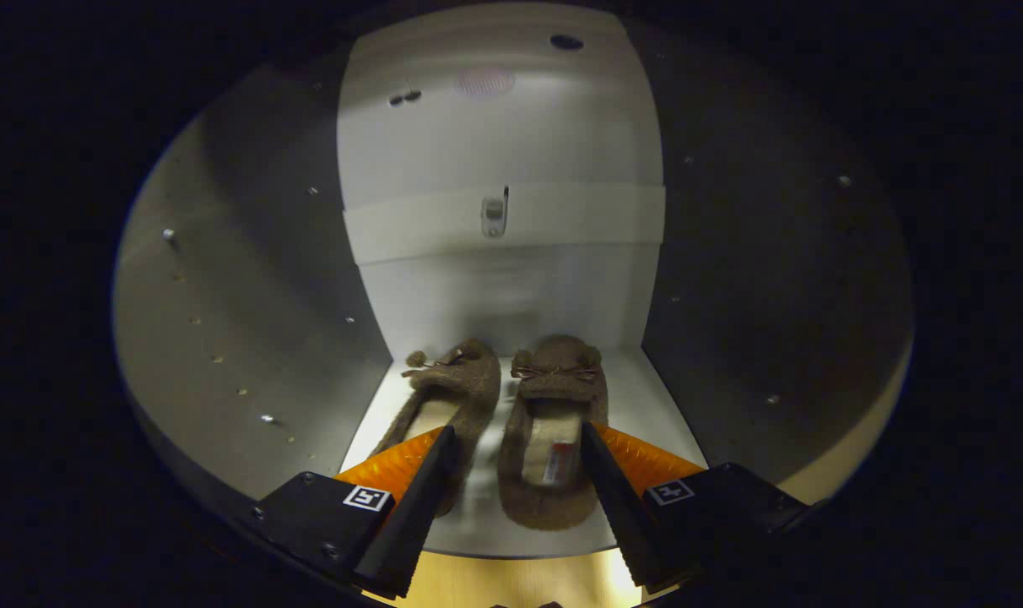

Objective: Open the shoe cabinet door, grab the shoes and put them into the shoe cabinet, then close the shoe cabinet door.

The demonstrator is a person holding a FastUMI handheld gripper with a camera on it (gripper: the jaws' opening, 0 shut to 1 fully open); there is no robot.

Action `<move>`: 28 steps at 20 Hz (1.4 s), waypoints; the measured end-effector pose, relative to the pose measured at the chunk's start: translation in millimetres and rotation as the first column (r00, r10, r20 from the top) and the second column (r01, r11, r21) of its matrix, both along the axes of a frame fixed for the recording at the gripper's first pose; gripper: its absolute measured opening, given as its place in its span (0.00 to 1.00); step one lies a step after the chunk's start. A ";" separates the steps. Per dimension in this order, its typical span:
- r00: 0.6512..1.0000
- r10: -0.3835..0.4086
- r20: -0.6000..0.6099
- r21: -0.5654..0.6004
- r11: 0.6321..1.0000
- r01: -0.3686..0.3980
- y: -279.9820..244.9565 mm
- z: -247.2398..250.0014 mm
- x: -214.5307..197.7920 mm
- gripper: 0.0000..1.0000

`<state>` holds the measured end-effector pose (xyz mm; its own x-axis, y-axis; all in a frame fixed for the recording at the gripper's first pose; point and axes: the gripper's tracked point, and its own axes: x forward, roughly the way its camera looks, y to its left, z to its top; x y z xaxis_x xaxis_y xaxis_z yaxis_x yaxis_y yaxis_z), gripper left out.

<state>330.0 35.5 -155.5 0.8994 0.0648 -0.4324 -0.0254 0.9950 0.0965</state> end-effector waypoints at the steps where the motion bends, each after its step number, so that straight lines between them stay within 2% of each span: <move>1: 0.999 0.011 0.043 -0.002 1.000 -0.010 -0.9 15.2 -14.7 0.94; 6: 0.971 0.027 0.238 -0.059 0.998 -0.013 -9.2 69.2 -93.3 0.94; 8: 0.961 0.030 0.275 -0.065 0.998 -0.013 -13.2 84.1 -126.3 0.95; 14: 0.933 0.033 0.359 0.018 0.999 -0.042 -22.7 134.1 -232.5 0.97; 20: 0.900 0.041 0.433 0.023 0.998 -0.057 -48.9 174.9 -327.3 0.96; 25: 0.883 -0.032 0.469 0.004 0.999 0.034 -99.6 196.8 -389.5 0.96; 28: 0.851 -0.158 0.501 0.016 0.985 0.173 -164.1 213.2 -413.1 0.97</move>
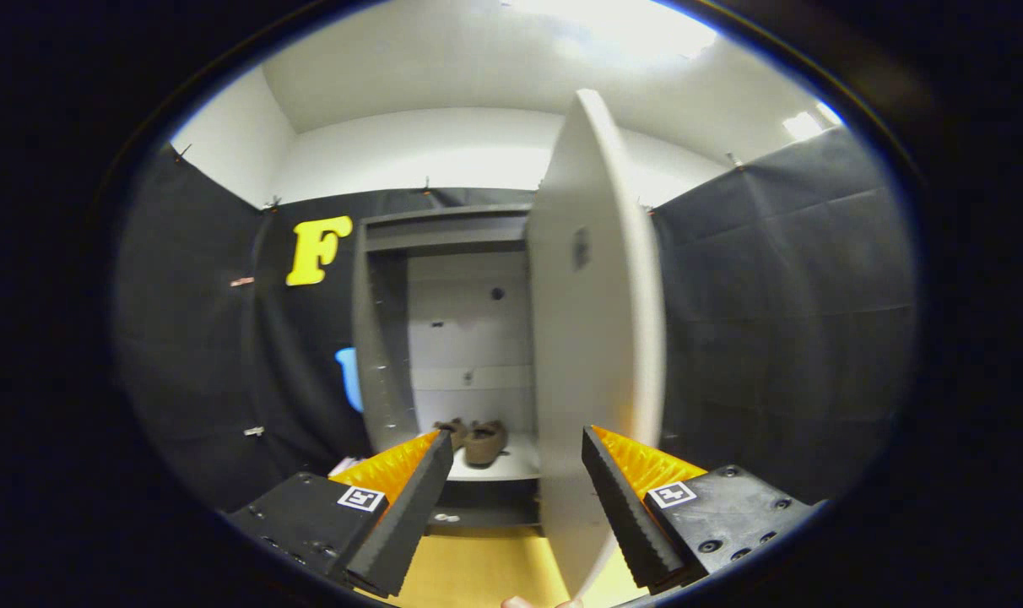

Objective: Open the shoe cabinet door, grab the shoes and put them into the shoe cabinet, then close the shoe cabinet door.

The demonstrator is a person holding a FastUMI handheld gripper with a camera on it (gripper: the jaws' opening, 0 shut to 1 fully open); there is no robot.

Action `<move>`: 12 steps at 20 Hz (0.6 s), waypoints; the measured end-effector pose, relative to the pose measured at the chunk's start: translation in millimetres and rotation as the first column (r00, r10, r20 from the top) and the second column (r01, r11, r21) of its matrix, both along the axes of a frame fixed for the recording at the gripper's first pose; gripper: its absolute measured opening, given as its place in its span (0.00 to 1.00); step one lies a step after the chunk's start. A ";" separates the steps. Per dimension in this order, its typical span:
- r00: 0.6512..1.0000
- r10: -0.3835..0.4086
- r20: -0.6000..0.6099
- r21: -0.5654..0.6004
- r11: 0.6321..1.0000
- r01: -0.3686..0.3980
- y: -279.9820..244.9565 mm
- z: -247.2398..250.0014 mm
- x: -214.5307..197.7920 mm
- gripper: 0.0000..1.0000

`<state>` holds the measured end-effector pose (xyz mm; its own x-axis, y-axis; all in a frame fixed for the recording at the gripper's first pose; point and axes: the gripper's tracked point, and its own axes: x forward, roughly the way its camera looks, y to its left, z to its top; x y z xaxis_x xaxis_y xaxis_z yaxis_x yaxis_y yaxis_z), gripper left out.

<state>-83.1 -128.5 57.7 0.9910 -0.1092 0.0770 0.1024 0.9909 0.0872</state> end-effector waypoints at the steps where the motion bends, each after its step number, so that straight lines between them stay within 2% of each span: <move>1: 0.999 -0.043 0.007 -0.001 0.999 0.043 -21.0 3.6 -6.6 0.97; 3: 0.990 -0.140 0.002 -0.032 0.990 0.140 -65.2 0.9 -13.2 0.97; 6: 0.975 -0.219 -0.029 -0.022 0.976 0.219 -115.5 -5.4 -16.3 0.97; 9: 0.963 -0.256 -0.080 -0.034 0.967 0.254 -147.0 -36.6 5.9 0.98; 12: 0.964 -0.233 -0.129 -0.061 0.972 0.226 -148.1 -60.5 22.1 0.98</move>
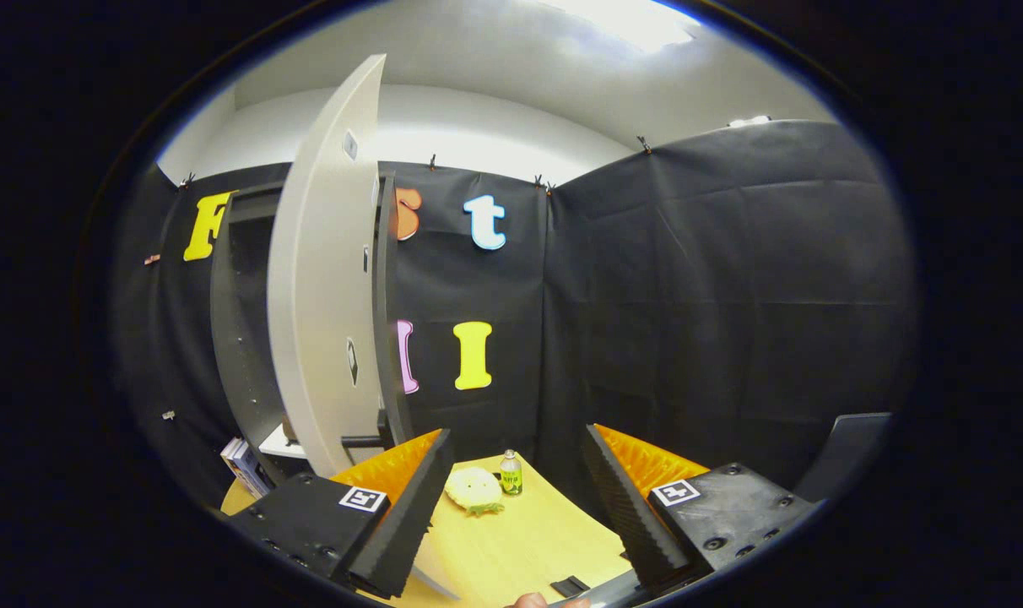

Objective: Open the shoe cabinet door, grab the shoes and put them into the shoe cabinet, then close the shoe cabinet door.

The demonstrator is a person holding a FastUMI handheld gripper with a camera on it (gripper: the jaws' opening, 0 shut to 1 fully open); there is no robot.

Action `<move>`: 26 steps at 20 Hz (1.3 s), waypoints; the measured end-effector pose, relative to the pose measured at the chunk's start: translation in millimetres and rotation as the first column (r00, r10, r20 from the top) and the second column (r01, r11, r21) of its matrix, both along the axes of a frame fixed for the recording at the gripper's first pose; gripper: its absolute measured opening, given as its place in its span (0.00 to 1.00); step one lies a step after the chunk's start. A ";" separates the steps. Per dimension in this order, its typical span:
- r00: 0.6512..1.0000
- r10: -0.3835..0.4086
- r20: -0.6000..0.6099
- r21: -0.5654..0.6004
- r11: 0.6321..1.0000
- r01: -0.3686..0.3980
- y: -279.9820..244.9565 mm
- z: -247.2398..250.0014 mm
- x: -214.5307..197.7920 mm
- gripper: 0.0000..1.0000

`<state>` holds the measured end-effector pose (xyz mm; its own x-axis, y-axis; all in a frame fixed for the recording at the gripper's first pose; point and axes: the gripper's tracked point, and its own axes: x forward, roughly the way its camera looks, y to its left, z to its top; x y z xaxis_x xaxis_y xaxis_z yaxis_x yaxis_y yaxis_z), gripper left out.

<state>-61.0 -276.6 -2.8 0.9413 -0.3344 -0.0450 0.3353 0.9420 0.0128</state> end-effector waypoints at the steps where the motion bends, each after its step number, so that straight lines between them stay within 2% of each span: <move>1: 1.000 0.014 -0.010 -0.007 1.000 -0.014 1.8 -3.8 4.4 0.98; 3: 0.998 0.058 -0.011 0.018 0.998 -0.058 16.9 -10.1 8.3 0.98; 7: 0.998 0.063 -0.010 -0.016 0.998 -0.063 21.2 -10.6 8.8 0.95; 11: 0.998 0.055 -0.013 0.040 0.998 -0.055 31.0 -12.3 5.5 0.95; 16: 0.998 0.065 -0.018 0.049 0.997 -0.064 54.4 -13.2 2.2 0.95; 26: 0.975 0.221 0.005 0.061 0.973 -0.221 149.1 -14.2 14.2 0.95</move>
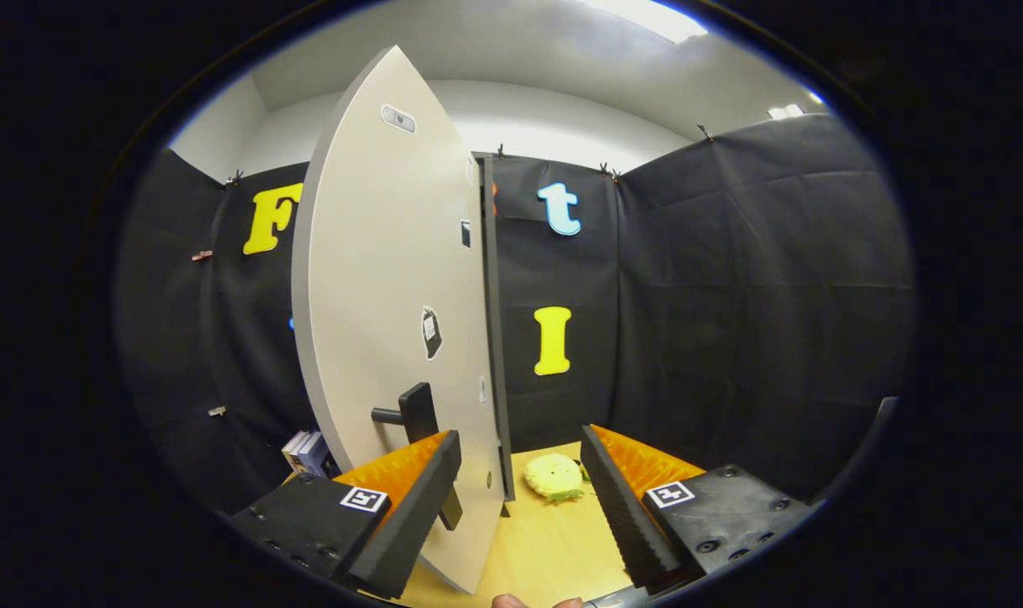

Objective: Open the shoe cabinet door, grab the shoes and put them into the shoe cabinet, then close the shoe cabinet door.

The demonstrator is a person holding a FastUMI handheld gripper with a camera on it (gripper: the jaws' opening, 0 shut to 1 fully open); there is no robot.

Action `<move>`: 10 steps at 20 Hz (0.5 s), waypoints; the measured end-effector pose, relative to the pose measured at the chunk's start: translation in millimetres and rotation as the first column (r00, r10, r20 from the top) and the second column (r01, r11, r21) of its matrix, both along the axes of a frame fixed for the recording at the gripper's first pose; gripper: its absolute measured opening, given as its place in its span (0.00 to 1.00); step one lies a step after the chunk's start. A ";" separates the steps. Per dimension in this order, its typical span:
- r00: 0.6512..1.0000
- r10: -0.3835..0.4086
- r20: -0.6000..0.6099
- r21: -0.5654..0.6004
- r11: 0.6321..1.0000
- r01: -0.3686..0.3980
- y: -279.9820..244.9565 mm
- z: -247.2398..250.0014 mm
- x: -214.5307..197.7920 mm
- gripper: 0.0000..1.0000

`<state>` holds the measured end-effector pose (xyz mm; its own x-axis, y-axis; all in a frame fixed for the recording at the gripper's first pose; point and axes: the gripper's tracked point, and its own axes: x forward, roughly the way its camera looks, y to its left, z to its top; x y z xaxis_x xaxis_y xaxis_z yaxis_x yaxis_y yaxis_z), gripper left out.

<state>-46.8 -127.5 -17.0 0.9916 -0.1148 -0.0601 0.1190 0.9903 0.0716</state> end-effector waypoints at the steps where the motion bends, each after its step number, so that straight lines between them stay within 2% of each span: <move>1: 1.000 0.019 -0.001 0.004 1.000 -0.019 10.9 -0.7 2.1 0.95; 10: 0.981 0.196 -0.016 0.025 0.980 -0.195 102.6 -10.8 38.1 0.95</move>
<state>-8.6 -24.9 -27.8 0.9934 0.0828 -0.0790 -0.0752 0.9927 0.0944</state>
